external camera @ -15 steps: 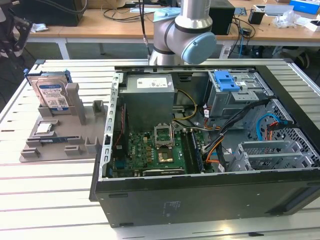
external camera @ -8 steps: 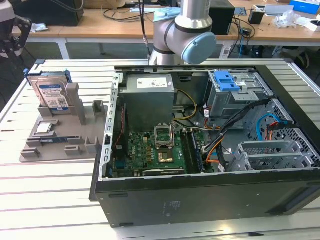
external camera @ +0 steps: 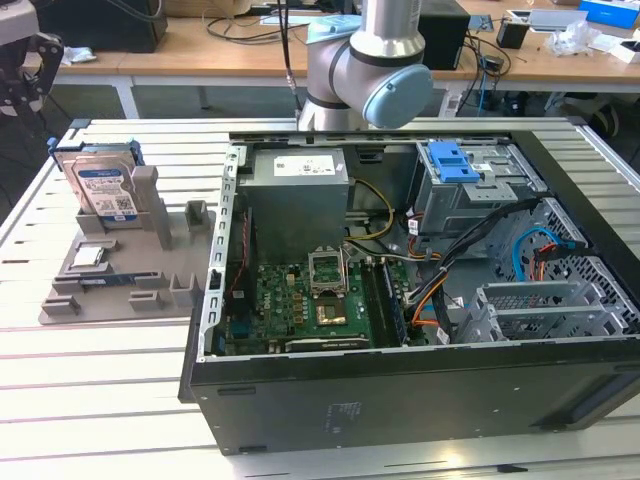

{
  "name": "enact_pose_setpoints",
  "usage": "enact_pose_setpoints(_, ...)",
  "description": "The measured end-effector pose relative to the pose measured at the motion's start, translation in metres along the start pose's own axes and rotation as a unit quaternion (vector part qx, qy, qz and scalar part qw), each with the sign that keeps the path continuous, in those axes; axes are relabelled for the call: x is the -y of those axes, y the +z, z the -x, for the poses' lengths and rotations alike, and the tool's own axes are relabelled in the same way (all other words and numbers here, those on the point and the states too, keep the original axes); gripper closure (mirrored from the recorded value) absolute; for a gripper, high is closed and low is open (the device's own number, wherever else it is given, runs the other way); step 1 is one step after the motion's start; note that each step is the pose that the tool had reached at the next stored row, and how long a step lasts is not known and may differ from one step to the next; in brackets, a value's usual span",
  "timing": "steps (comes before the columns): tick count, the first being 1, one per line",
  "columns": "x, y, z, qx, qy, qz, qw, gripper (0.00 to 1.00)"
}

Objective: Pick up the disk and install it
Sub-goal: 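Pick up the disk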

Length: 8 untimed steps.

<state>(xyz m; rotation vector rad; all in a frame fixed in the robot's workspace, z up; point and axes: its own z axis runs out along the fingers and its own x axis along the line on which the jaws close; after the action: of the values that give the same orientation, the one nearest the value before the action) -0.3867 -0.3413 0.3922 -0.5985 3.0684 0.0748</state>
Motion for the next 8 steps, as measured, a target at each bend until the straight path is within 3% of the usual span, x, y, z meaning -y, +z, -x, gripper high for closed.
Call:
enact_pose_setpoints(4, 0.0000, 0.0000, 0.0000, -0.0012, -0.027, 0.0007, 0.9996, 0.89)
enact_pose_setpoints(8, 0.0000, 0.0000, 0.0000, -0.0026, -0.059, 0.0014, 0.9983, 0.89)
